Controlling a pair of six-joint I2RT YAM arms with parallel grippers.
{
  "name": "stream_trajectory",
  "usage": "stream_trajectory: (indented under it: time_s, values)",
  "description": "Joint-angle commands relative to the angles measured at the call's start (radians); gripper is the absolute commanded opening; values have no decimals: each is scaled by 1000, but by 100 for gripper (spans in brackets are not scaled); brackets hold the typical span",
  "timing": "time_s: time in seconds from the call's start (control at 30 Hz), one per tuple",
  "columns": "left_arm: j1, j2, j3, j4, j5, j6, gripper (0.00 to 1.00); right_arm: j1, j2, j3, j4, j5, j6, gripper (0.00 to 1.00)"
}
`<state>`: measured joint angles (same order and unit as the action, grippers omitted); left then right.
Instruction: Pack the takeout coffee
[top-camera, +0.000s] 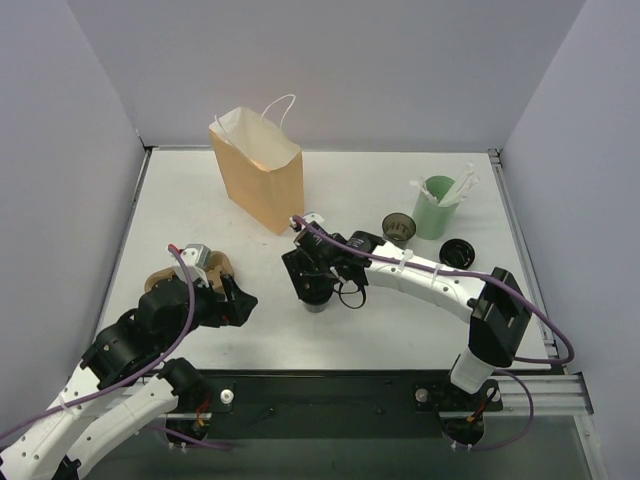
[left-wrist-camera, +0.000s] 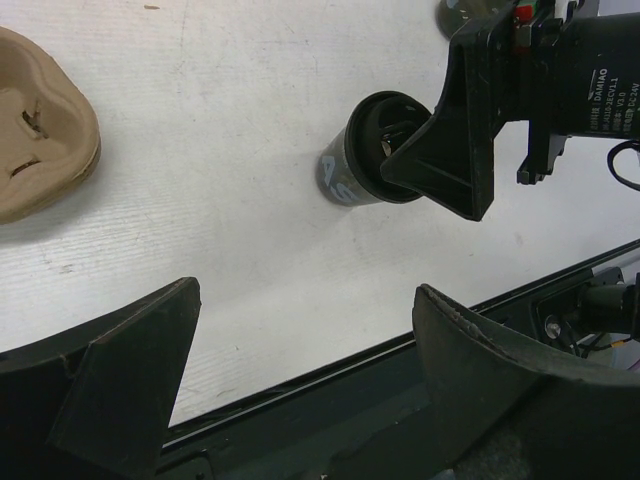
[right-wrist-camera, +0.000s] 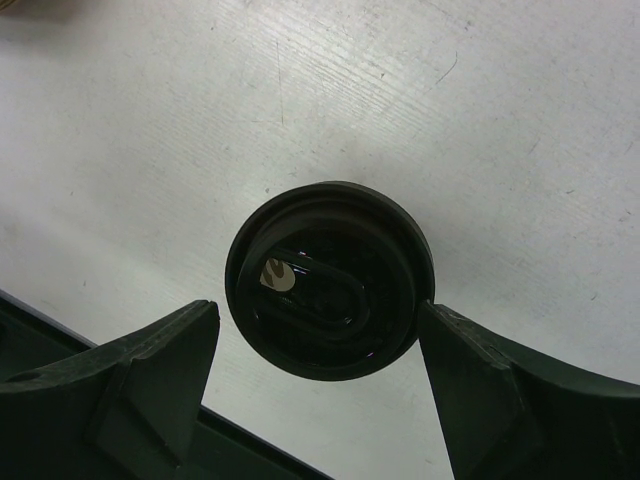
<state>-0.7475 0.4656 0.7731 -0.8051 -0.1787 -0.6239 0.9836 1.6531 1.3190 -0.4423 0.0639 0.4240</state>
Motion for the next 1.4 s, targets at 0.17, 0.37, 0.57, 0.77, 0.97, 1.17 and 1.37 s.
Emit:
stream_trajectory:
  time_s: [0.17, 0.37, 0.57, 0.77, 0.97, 1.17, 1.37]
  values:
    - [-7, -1, 29, 7, -15, -5, 97, 35, 13, 59, -90, 79, -8, 83]
    - [-9, -1, 31, 7, -18, -5, 97, 35, 54, 65, -91, 73, -2, 83]
    - [-10, -1, 32, 3, -21, -7, 97, 36, 88, 68, -93, 105, -1, 77]
    - [-12, -12, 31, 3, -27, -8, 97, 40, 93, 69, -99, 116, -2, 68]
    - [-13, -15, 31, 3, -31, -13, 97, 49, 66, 89, -107, 135, -1, 74]
    - [-16, -22, 29, 1, -34, -14, 97, 55, 59, 118, -119, 149, -2, 80]
    - [-21, -24, 31, 0, -38, -16, 97, 53, 91, 135, -124, 137, -4, 82]
